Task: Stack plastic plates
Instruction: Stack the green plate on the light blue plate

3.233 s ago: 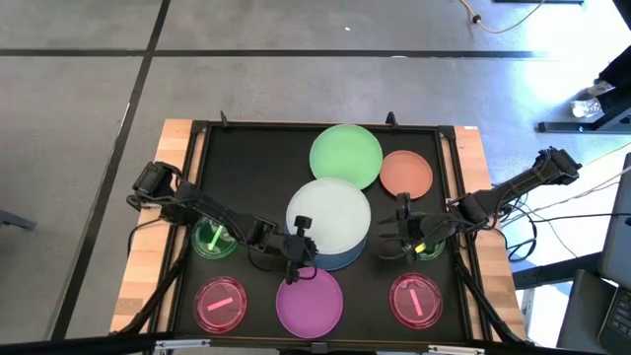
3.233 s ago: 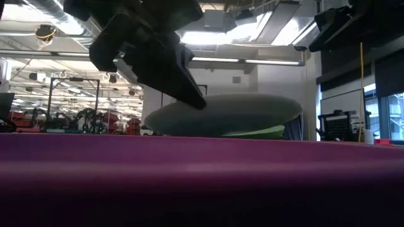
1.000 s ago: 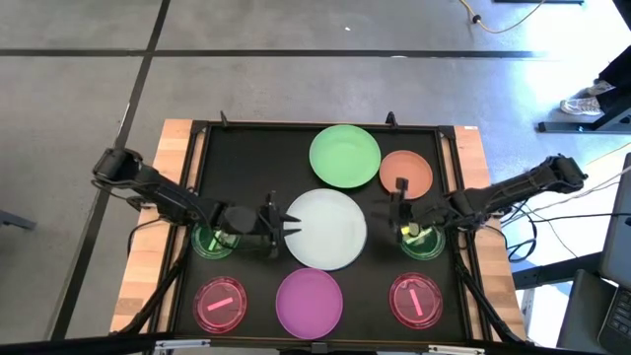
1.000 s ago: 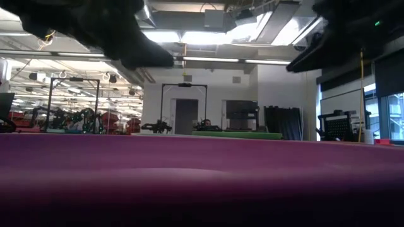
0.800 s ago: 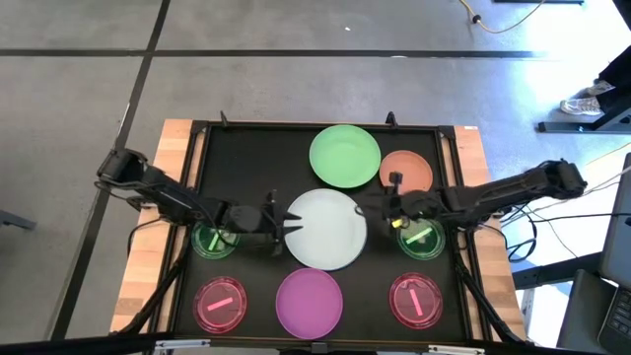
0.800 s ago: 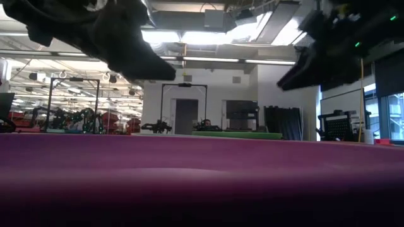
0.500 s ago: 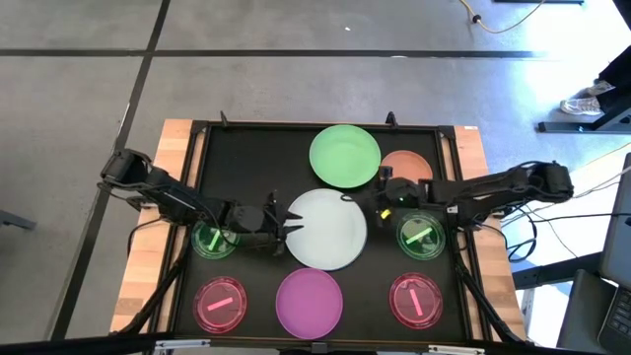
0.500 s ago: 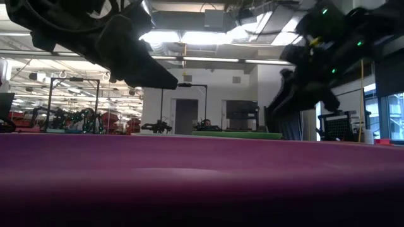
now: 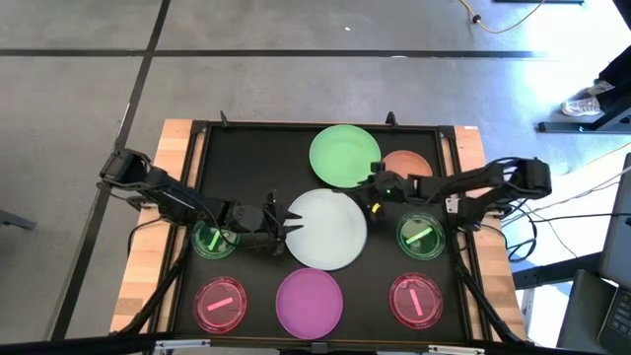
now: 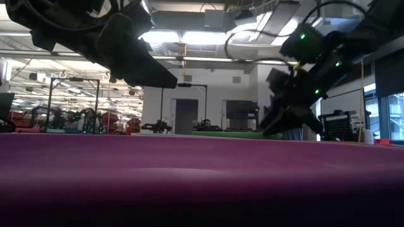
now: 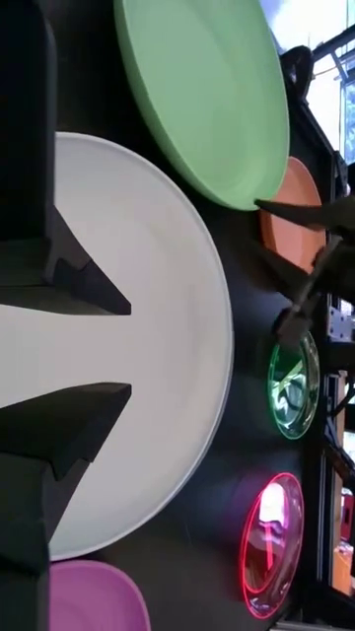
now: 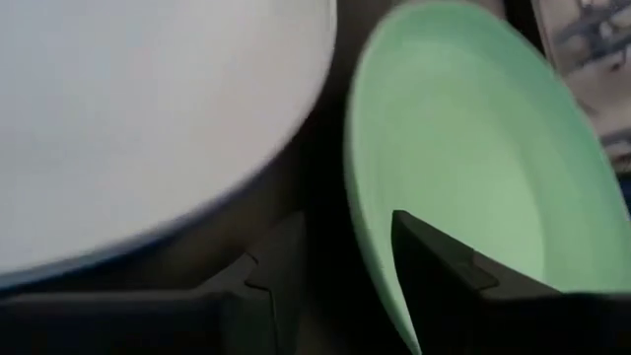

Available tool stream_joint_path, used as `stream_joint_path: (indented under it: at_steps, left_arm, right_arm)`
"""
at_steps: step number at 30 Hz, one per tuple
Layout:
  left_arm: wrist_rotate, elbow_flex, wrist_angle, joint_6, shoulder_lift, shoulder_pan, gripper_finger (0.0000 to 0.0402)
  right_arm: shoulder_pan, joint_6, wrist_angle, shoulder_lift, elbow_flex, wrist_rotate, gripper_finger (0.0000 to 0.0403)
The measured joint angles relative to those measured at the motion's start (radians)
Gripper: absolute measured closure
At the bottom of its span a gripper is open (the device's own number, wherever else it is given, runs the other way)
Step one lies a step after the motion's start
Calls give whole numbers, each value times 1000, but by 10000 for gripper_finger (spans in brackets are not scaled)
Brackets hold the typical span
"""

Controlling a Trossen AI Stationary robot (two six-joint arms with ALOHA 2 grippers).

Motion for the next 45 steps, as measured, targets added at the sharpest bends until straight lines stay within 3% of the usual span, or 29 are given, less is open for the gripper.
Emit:
stream_joint_path:
  at_steps: [11, 22, 34, 45]
  left_arm:
    - [0, 0, -1, 0, 0, 0, 288]
    - [0, 0, -1, 16, 0, 0, 288]
    - [0, 0, -3, 20, 1, 0, 288]
    - [-1, 0, -7, 26, 1, 0, 288]
  right_arm:
    - [-79, -5, 23, 117, 17, -40, 269]
    - [-75, -66, 24, 120, 17, -9, 396]
    - [-75, -76, 7, 64, 56, -16, 397]
    - [-25, -91, 2, -73, 56, -95, 401]
